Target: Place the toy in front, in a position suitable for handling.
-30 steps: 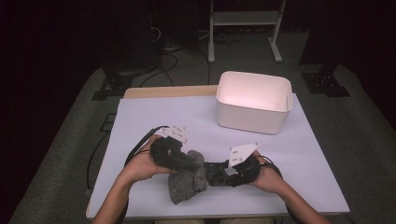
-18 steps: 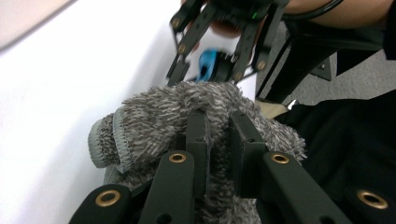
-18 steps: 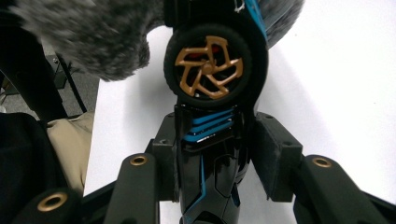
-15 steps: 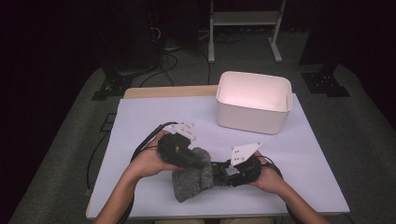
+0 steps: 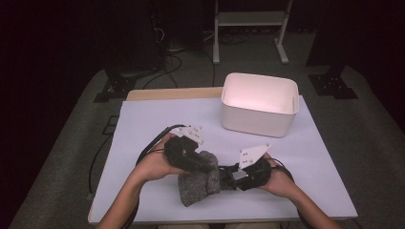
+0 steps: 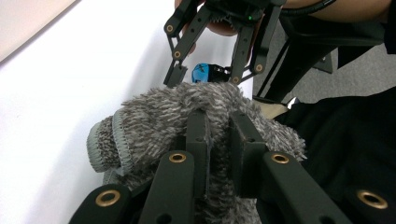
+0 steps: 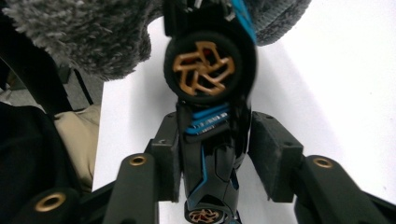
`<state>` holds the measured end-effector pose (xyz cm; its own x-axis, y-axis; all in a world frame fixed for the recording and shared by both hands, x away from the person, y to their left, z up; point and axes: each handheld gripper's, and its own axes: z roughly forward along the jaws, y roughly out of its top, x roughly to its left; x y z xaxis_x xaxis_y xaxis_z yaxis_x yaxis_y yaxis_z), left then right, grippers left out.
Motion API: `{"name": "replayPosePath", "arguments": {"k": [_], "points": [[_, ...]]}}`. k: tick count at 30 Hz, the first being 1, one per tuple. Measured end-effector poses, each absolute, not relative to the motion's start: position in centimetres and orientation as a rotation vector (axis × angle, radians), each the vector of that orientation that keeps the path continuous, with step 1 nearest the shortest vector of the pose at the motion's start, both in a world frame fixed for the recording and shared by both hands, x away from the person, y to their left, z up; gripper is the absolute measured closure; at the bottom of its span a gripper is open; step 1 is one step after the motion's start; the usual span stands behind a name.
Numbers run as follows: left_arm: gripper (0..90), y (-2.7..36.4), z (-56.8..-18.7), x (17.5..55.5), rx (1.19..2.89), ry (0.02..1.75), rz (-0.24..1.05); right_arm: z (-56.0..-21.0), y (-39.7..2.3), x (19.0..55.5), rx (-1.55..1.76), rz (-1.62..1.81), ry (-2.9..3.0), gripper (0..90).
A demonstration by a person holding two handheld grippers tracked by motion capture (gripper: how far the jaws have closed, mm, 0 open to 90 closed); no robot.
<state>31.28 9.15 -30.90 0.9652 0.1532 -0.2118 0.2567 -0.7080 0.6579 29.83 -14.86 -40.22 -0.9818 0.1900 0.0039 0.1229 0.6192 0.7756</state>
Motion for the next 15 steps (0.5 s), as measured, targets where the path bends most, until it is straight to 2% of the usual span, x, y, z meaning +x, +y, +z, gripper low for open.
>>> {"name": "replayPosePath", "arguments": {"k": [15], "points": [[79.4,11.0,-32.2,31.8,2.354,0.342,-0.219,-40.4,-14.9,29.9,0.272,1.325,2.749,55.7]]}}
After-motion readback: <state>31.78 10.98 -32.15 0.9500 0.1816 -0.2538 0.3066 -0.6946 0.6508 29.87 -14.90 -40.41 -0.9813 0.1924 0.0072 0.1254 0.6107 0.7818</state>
